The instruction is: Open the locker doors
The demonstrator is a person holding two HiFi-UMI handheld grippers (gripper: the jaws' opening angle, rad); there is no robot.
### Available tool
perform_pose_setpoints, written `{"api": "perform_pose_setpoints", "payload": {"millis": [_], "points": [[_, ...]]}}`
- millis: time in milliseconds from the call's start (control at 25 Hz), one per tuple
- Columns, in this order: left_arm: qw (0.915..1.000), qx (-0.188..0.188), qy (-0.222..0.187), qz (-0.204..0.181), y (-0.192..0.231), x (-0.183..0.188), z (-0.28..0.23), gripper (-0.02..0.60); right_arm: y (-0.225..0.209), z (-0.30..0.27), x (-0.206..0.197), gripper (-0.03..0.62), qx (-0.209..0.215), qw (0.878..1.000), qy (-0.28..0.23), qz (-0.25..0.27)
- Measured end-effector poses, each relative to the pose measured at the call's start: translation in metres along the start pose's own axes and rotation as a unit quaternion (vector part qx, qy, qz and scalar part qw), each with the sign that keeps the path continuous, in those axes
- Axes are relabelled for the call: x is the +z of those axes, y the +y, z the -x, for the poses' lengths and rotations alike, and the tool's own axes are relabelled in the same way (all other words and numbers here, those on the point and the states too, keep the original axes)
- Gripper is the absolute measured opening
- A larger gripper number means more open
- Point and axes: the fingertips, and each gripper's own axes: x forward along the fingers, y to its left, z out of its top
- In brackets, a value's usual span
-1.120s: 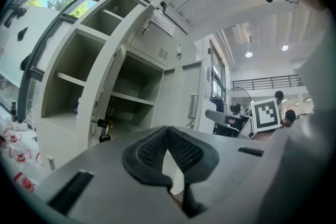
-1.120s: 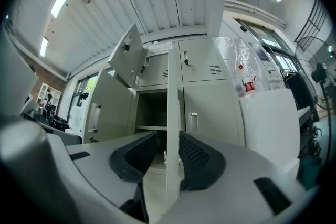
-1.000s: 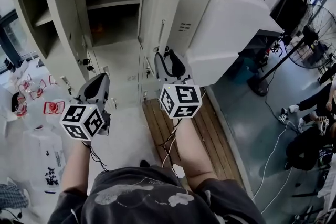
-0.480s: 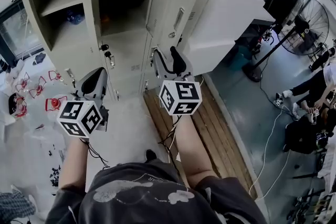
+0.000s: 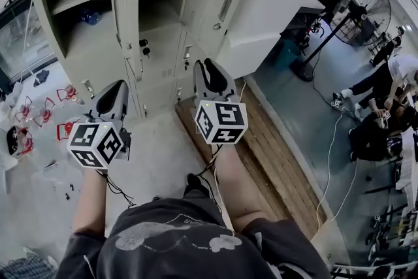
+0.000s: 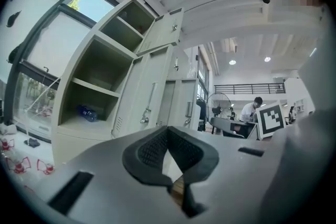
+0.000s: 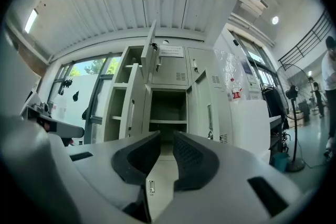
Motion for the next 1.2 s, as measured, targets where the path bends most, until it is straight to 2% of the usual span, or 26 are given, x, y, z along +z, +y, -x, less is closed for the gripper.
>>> {"api": "perform_pose_setpoints", "payload": {"millis": [240, 440, 680, 920, 1080, 1200], "points": [[0.9998, -0.020, 0.006, 0.006, 0.000, -0.011, 0.028, 0.008, 0.024, 0.034, -0.008, 0.034, -0.020, 1.000, 0.013, 0.000], [0.9994, -0.026, 0.017, 0.015, 0.000, -0.025, 0.046, 0.009, 0.038, 0.055, -0.021, 0.029, -0.021, 0.999, 0.046, 0.007], [0.9995, -0.014, 0.013, 0.024, -0.001, -0.029, 0.053, 0.008, 0.043, 0.064, -0.019, 0.029, -0.008, 0.999, 0.050, 0.015], [0.9991, -0.010, 0.026, 0.031, -0.037, -0.029, 0.060, 0.009, 0.028, 0.100, -0.012, 0.029, 0.000, 0.998, 0.065, 0.009], [0.9992, -0.004, 0.023, 0.032, -0.068, -0.021, 0.074, 0.009, 0.016, 0.131, -0.004, 0.029, 0.012, 0.997, 0.076, 0.001], [0.9993, 0.004, 0.021, 0.032, -0.084, -0.029, 0.087, 0.009, 0.012, 0.151, -0.005, 0.029, 0.018, 0.997, 0.074, 0.001]]}}
